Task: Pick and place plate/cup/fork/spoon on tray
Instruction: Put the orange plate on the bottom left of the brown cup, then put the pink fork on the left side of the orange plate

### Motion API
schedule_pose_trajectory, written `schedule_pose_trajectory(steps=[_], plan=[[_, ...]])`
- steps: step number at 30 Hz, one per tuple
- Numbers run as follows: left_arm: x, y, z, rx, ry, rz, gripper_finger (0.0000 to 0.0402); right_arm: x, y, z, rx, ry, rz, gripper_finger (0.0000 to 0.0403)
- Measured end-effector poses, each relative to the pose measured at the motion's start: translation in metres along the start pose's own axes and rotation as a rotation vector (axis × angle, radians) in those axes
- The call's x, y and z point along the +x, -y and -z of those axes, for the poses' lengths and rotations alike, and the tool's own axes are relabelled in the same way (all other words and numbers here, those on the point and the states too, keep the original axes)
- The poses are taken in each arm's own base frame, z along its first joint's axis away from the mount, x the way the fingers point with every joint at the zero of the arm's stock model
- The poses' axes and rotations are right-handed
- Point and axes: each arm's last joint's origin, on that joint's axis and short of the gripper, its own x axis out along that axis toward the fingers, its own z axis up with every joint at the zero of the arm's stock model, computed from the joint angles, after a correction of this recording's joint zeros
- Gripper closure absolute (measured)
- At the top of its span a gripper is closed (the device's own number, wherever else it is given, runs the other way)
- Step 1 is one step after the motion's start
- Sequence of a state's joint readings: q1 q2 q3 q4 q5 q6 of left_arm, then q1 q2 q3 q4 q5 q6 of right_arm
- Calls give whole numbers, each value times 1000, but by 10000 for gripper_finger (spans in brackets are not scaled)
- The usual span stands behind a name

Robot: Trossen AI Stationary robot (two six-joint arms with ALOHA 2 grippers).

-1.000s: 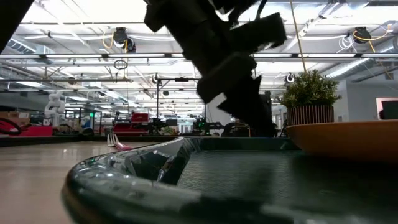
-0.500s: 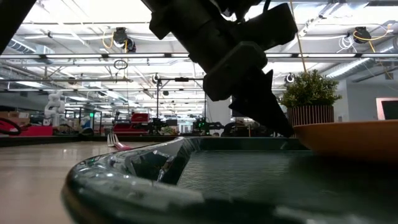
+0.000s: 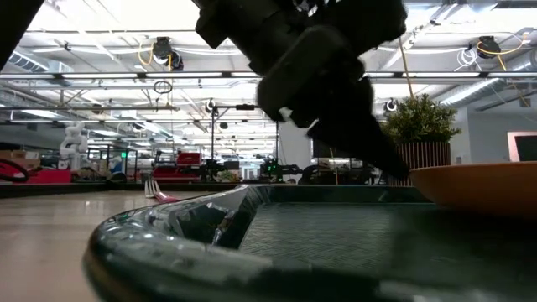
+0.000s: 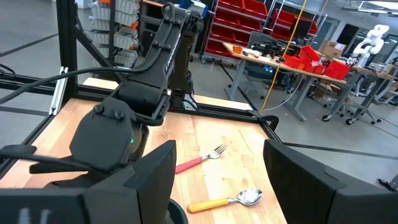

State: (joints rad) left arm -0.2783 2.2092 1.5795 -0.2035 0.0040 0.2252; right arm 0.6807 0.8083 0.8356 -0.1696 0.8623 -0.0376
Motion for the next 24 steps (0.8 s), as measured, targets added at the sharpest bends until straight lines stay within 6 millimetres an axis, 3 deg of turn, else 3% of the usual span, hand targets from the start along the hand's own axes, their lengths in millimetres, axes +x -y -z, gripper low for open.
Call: schedule_pose_trajectory(steps=[3,7,12,15,24], plan=[[-16,1,-1,-46,-73,-23,378,0,0,0,0,0,0,167],[-55,-3,-11,-177,-125,-138,377,0,0,0,0,0,0,167],[-92,-15,-7,-436,-219,-368,376,0,0,0,3,-1,0,167],[-111,-28,2,-588,-275,-518,376,0,0,0,11,0,0,167],[-131,-48,52,-860,-542,-877,376,7,-9,11,81,-41,-2,167]])
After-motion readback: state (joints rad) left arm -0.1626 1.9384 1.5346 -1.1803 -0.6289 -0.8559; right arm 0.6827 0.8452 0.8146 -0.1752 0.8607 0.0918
